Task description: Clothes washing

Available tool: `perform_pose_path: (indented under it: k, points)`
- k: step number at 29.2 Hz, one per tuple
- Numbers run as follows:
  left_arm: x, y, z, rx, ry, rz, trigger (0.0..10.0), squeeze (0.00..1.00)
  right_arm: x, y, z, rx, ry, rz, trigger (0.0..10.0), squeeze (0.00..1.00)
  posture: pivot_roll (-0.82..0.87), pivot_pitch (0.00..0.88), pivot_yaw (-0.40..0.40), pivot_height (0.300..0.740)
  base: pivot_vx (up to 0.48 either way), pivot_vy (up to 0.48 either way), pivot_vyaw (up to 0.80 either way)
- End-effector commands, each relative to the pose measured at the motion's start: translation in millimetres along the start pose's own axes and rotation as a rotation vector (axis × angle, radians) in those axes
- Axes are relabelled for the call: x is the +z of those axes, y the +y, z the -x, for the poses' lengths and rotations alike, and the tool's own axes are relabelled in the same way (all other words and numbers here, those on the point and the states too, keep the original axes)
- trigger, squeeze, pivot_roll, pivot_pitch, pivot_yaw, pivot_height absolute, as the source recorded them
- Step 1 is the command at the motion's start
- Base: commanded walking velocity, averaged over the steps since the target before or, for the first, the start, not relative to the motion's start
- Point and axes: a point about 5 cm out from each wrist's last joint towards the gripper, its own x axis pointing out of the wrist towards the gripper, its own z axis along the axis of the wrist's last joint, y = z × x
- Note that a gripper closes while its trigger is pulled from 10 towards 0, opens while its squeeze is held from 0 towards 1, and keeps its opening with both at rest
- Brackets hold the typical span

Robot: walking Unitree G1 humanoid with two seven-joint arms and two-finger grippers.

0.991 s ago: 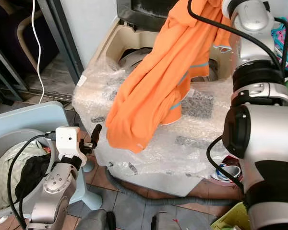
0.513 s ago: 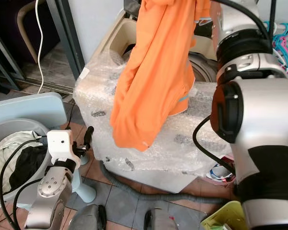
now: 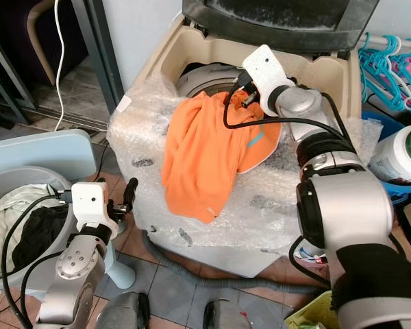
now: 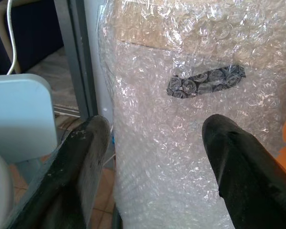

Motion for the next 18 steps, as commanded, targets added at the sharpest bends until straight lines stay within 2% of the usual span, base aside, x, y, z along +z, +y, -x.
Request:
perform_pose_path:
  k: [1,3,5,6,9,10,12,13,15,17,18]
  points:
    - [-2,-2.1,-1.1,-0.016,0.011,0.000,10.0,0.00,28,-20.4,11.9,0.039,-0.185,-0.033,10.0,1.00,0.03,0.066,-0.022,0.740,0.000,0.000,0.00]
    - [-2,-2.7,-1.3,-0.021,0.010,0.002,10.0,0.00,30,-22.7,15.7,0.059,-0.208,-0.031,10.0,1.00,0.03,0.066,-0.022,0.740,0.000,0.000,0.00]
    - [0,-2.6,-1.9,-0.030,0.005,0.004,10.0,0.00,28,-26.2,29.5,0.155,-0.246,-0.067,10.0,1.00,0.03,0.057,-0.007,0.740,0.000,0.000,0.00]
    - [0,-1.9,-2.5,-0.039,0.006,0.001,10.0,0.00,21,-24.4,46.9,0.265,-0.242,-0.084,10.0,1.00,0.02,0.057,0.002,0.740,0.000,0.000,0.00]
    - [0,-0.6,-3.0,-0.046,0.011,0.002,10.0,0.00,6,-18.3,67.9,0.351,-0.198,-0.113,10.0,1.00,0.01,0.061,0.012,0.740,0.000,0.000,0.00]
    - [-1,-1.1,-3.3,-0.058,0.019,-0.003,10.0,0.00,-12,-8.7,80.1,0.405,-0.136,-0.129,10.0,1.00,0.00,0.063,0.022,0.740,0.000,0.000,0.00]
    - [-1,-2.0,-4.1,-0.072,0.020,-0.005,10.0,0.00,-37,2.4,86.4,0.397,-0.044,-0.086,10.0,1.00,0.00,0.065,0.029,0.740,0.000,0.000,0.00]
    - [-1,-2.8,-5.3,-0.081,0.018,-0.005,10.0,0.00,-61,7.9,84.4,0.310,0.045,-0.048,10.0,1.00,-0.01,0.066,0.032,0.740,0.000,0.000,0.00]
    - [0,-3.1,-6.2,-0.083,0.017,-0.006,10.0,0.00,-70,13.4,82.3,0.272,0.070,-0.028,10.0,1.00,-0.01,0.065,0.034,0.740,0.000,0.000,0.00]
    - [1,-3.5,-7.8,-0.088,0.010,-0.007,10.0,0.00,-78,30.2,77.5,0.231,0.059,-0.080,10.0,1.00,0.00,0.065,0.036,0.740,0.000,0.000,0.00]
    - [2,-3.8,-8.2,-0.091,0.007,-0.008,10.0,0.00,-82,42.0,72.3,0.161,0.048,-0.141,10.0,1.00,0.00,0.065,0.037,0.740,0.000,0.000,0.00]
